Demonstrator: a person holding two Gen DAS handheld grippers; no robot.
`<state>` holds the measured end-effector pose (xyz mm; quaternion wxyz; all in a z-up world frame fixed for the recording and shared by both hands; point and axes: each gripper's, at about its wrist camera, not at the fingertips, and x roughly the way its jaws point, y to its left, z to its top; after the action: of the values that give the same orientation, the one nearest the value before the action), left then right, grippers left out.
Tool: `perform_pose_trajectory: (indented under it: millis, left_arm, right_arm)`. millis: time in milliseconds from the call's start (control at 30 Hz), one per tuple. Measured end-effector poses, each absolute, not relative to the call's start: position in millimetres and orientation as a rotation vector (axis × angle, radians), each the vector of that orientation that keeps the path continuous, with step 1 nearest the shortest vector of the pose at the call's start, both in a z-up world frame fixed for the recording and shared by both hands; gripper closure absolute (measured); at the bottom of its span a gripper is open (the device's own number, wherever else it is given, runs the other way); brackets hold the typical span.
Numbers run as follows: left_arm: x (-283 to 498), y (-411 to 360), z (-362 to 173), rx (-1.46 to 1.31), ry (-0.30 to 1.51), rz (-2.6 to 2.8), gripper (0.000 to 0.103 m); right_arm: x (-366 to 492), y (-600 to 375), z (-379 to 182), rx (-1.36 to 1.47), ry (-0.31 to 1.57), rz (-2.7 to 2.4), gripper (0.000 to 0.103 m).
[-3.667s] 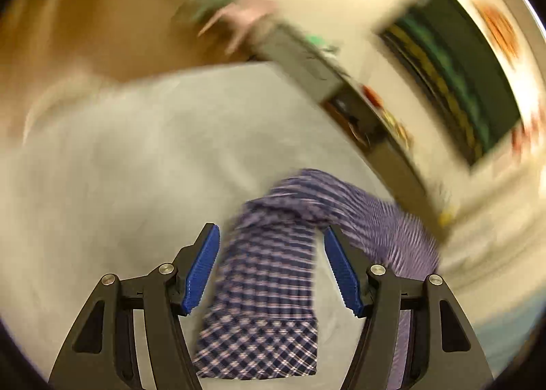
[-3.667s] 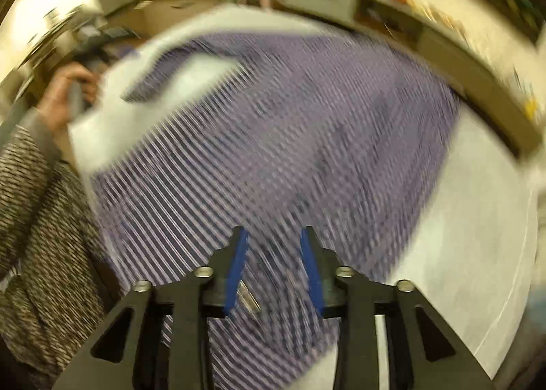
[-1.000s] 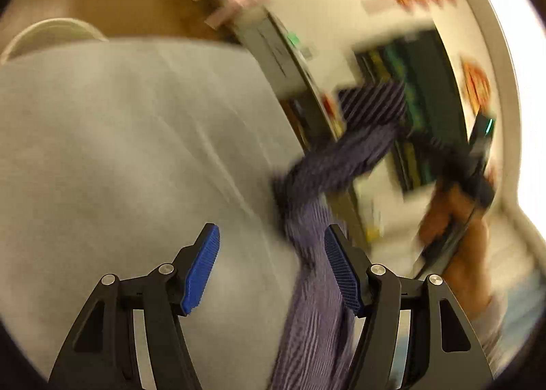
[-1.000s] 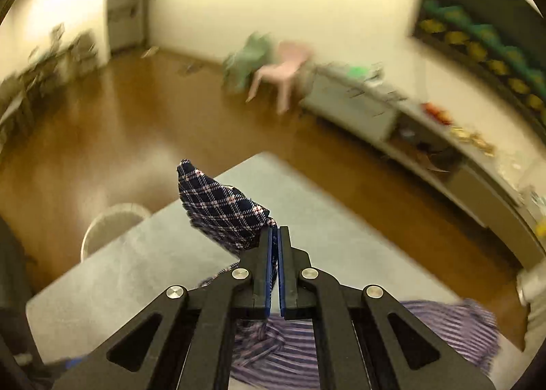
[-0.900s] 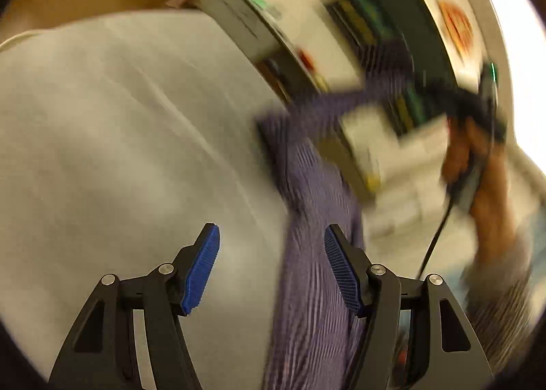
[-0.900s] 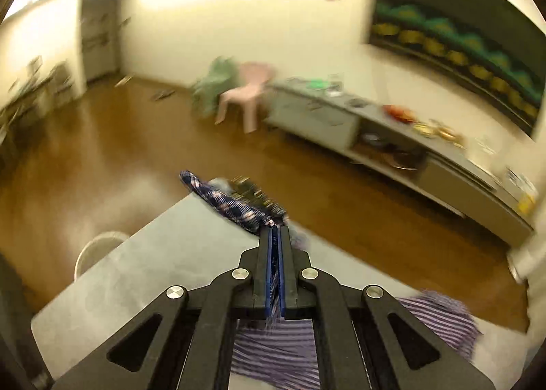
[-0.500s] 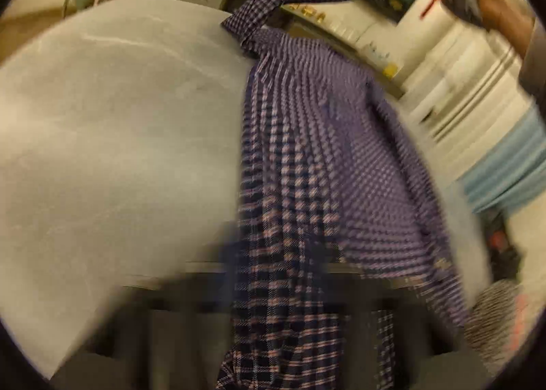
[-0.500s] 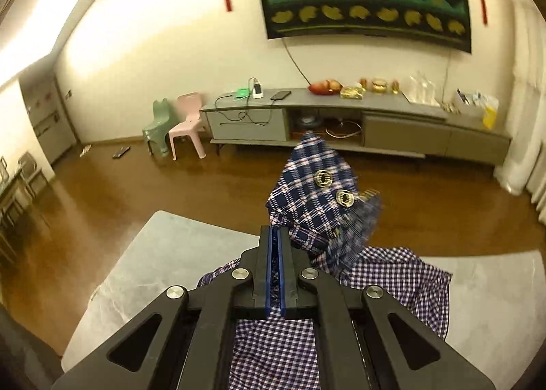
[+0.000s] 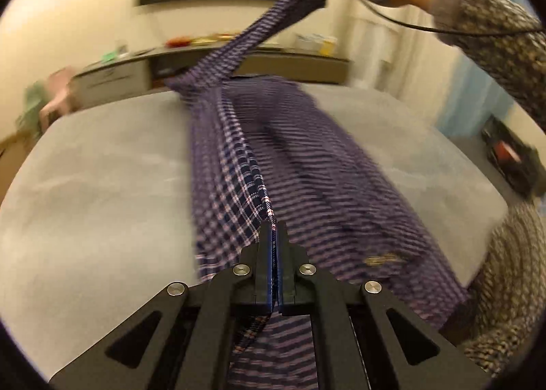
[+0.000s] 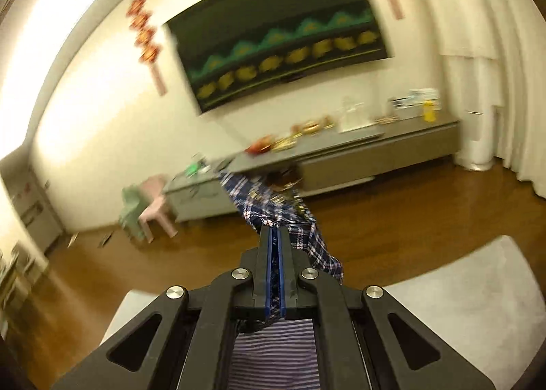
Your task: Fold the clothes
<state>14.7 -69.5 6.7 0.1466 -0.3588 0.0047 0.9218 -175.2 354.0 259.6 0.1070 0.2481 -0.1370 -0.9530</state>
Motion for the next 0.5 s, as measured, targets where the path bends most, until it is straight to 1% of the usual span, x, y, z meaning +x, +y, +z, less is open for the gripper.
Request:
perform_pose_trajectory:
  millis: [100,200,267,300,333,367,433,500]
  left_arm:
    - [0.9,-38.8,-11.8,-1.161,0.077,2.519,0.099]
    - [-7.9,-35.9,-32.4,-1.296,0.02,2.421,0.097]
    - [-7.8,-49.5,-27.2,-1.291,-0.067,2.396,0.095]
    - [-10.0,-60.5,-17.7,-1.263,-0.141,2.372,0.089]
    - [-11.2,-73.6,-8.6,-1.237,-0.205,2.36,0.08]
    - [-15.8,-84.4,1.0,-1.214,-0.252,2.365,0.074]
    - [-26.5,-107.3,19.5,-1.171,-0.335,2.382,0.07]
    - [-55.9,-130.2,39.0,-1.161,-0.356,2.462,0.066]
  right_arm:
    - [-168.9,414.6,238.1,0.754,-0.462,-2.854,0.1]
    - [-161.9,453.6,200.0,0.823,-0.504,-2.85,0.1]
    - [-153.5,466.1,175.4,0.831,-0.536,-2.805,0.1]
    - [-145.9,467.6,167.8,0.816,-0.542,-2.782,0.1]
    - [-138.3,469.0,160.1,0.801,-0.548,-2.759,0.1]
    - [-130.4,470.0,153.4,0.786,-0.553,-2.737,0.1]
    - [-112.7,468.0,146.0,0.756,-0.561,-2.7,0.1]
    - [-93.1,464.4,141.3,0.726,-0.548,-2.673,0.1]
